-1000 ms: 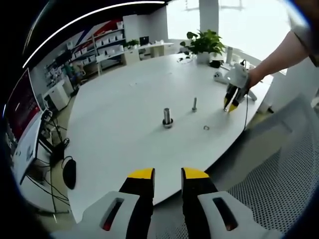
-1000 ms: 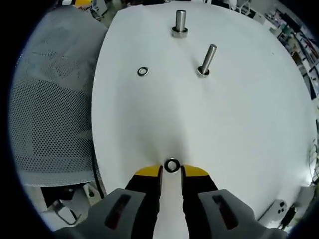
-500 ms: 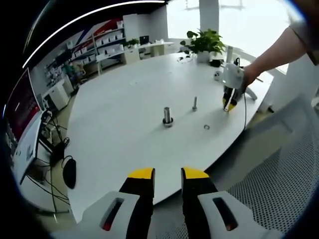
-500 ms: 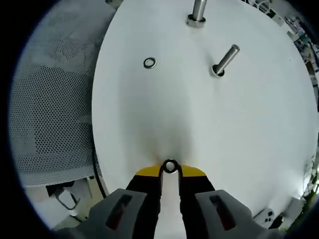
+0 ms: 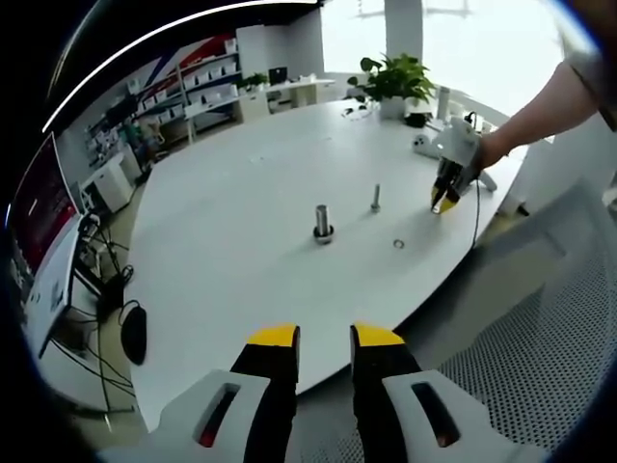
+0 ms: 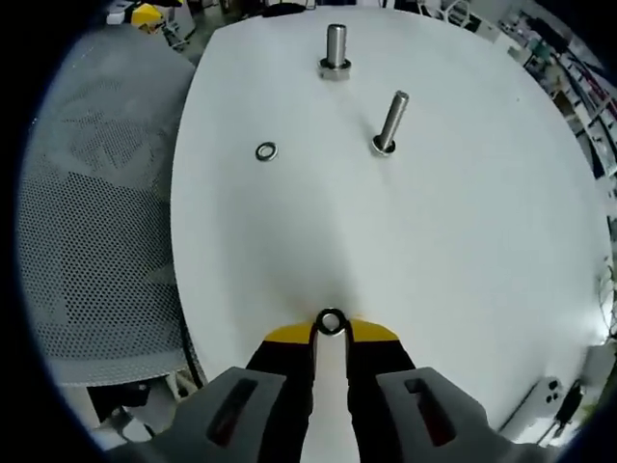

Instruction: Place the washer onto the threaded stud by aligning its center hole with the stud, sliding it down to the base, and recovering from edge contact or off-axis alignment until the washer reaches the visible bottom stop.

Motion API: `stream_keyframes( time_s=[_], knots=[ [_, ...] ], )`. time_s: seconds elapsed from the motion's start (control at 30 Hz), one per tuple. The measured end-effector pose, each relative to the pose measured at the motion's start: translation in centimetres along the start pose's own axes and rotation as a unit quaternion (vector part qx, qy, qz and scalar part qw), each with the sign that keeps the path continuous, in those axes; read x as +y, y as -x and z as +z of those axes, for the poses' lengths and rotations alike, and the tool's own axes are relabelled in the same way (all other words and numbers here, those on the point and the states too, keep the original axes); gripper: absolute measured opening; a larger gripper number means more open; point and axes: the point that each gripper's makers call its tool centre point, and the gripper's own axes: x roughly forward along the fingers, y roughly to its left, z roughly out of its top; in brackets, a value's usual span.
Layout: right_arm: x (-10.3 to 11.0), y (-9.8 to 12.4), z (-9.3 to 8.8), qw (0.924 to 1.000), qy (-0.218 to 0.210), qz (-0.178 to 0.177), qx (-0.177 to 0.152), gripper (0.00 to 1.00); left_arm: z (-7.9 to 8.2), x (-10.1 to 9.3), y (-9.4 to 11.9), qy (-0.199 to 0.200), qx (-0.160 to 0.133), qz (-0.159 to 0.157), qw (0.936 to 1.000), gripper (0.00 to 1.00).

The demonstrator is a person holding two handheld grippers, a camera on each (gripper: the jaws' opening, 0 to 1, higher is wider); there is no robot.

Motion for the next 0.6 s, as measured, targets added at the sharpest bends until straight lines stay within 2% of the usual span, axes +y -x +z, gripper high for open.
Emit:
stream_keyframes(
  time_s=[0.2,0.6],
  knots=[
    [-0.3,0.7,2.6,0.9994,-0.018,-0.004,-0.031,0.12,-0.1,-0.1,0.0,0.000,0.002,0.000,1.0000,0.19],
    [-2.3,3.6,10.5,0.9903,-0.055,-0.010,-0.127,0.12,0.0,0.2,0.1,0.003,-0.001,0.003,1.0000,0.19]
  ],
)
